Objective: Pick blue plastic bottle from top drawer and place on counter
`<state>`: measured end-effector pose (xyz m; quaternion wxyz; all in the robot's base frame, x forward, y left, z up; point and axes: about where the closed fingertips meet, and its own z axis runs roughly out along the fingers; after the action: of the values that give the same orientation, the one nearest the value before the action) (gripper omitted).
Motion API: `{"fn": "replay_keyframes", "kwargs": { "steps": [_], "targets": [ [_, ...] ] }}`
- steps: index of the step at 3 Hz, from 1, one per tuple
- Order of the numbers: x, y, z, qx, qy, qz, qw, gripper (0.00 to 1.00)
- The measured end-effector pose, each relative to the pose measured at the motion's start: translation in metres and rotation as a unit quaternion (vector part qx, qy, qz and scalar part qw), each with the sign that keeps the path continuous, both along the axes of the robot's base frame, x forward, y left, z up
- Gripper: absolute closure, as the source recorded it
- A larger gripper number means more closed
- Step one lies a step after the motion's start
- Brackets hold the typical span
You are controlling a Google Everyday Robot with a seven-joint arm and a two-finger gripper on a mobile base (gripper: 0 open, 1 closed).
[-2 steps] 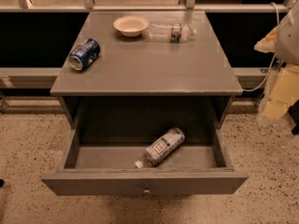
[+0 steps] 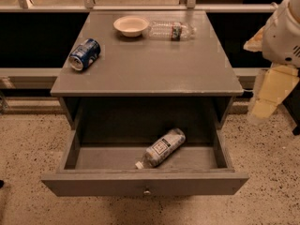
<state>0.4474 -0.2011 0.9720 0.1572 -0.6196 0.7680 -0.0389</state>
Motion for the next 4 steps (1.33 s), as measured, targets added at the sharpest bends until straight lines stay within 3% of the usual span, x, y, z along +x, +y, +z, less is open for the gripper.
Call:
{"fn": "replay_keyframes", "kwargs": {
  "steps": [1,2,3,4],
  "targets": [
    [-0.008,0.034,-0.006,-0.005,-0.023,0.060,0.9979,0.00],
    [-0.003,0.062,-0.029,-0.014,-0.029,0.113,0.9931,0.00],
    [-0.001,0.066,-0.030,-0.030,-0.022,0.129,0.9910,0.00],
    [0.004,0.070,-0.066,-0.026,0.000,0.164,0.9862,0.00]
  ]
}}
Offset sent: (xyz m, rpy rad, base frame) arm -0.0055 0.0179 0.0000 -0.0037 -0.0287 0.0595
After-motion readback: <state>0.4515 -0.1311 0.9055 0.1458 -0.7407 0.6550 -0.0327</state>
